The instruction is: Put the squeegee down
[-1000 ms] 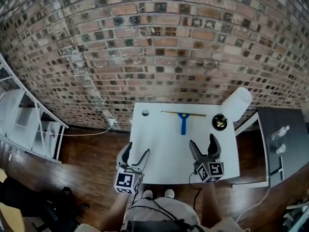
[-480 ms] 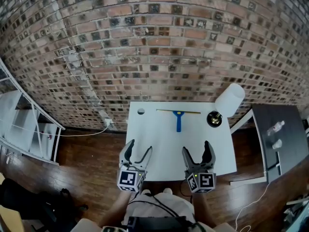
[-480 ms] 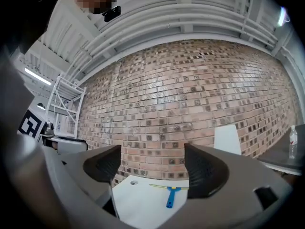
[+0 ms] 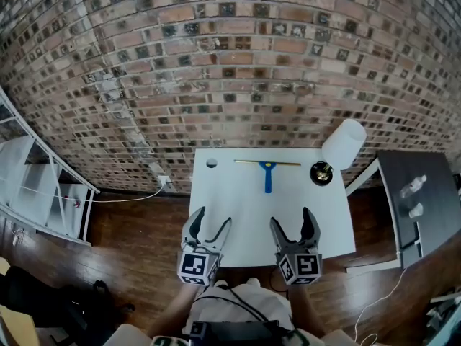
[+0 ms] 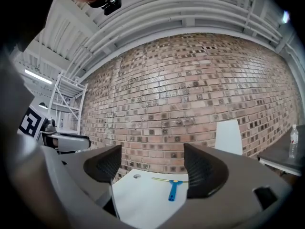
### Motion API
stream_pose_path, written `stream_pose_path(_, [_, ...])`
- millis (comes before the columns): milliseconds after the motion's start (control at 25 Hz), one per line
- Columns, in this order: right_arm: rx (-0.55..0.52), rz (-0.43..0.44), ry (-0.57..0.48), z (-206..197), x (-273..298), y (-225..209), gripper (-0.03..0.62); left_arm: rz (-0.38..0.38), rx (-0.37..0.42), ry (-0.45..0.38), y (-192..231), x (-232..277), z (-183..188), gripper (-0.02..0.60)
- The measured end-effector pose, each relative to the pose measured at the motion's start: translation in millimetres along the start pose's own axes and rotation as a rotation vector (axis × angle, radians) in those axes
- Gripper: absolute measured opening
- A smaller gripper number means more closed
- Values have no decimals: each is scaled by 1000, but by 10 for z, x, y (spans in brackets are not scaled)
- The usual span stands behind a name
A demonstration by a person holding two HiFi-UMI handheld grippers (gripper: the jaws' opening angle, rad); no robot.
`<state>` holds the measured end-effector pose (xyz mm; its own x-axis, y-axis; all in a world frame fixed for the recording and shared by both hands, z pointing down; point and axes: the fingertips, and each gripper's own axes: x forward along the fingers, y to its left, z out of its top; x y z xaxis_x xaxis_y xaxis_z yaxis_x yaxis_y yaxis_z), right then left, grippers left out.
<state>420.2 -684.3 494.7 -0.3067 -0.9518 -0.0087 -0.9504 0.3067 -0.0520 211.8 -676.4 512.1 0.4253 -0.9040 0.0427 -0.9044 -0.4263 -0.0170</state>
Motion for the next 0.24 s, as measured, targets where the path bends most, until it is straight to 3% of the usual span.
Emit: stream_pose_path(240, [16, 10, 35, -26, -20, 3, 434, -24, 16, 20, -106, 22, 12, 310])
